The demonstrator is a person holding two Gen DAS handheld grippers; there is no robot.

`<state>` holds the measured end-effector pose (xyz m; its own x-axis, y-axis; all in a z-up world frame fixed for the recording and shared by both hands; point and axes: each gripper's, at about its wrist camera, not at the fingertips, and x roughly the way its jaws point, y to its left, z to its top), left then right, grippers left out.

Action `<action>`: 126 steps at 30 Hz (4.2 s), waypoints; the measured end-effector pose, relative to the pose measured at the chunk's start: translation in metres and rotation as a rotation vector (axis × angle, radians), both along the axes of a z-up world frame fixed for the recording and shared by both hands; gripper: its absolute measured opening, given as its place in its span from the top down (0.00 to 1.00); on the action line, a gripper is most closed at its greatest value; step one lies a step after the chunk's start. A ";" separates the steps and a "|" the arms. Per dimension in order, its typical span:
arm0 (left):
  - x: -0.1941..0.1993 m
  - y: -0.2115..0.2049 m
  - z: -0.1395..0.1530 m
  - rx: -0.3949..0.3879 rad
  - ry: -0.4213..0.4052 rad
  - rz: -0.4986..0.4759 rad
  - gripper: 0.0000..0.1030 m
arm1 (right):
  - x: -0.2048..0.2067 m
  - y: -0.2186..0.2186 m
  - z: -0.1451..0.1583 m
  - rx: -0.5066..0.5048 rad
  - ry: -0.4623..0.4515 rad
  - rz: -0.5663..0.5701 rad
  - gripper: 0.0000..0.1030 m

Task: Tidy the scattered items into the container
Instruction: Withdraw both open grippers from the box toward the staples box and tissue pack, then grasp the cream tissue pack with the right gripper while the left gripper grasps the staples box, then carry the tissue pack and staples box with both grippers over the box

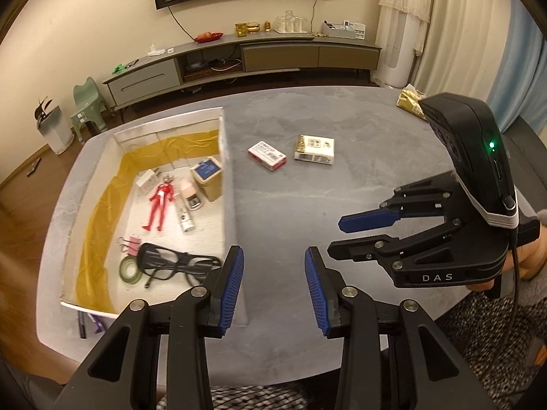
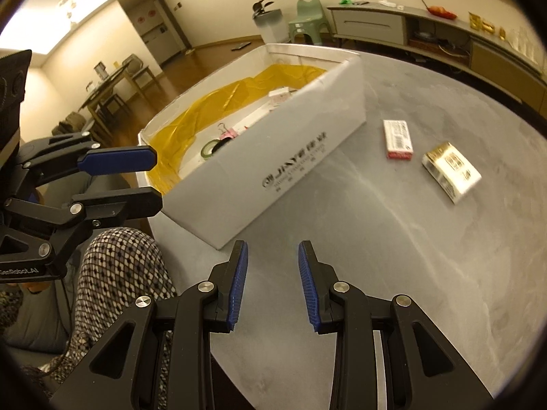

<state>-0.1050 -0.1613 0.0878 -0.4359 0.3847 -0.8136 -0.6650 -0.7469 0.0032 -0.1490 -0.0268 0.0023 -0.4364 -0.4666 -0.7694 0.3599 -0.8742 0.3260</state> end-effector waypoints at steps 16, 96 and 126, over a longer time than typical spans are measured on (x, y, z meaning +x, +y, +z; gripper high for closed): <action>-0.041 0.096 -0.045 0.019 -0.071 0.003 0.52 | -0.022 0.107 -0.030 -0.026 -0.009 -0.214 0.61; 0.024 0.080 -0.065 0.113 -0.014 0.105 0.62 | 0.048 0.085 -0.043 0.092 0.062 -0.139 0.47; 0.042 0.006 -0.024 0.268 0.020 0.151 0.62 | 0.082 0.029 -0.008 0.048 0.175 -0.096 0.47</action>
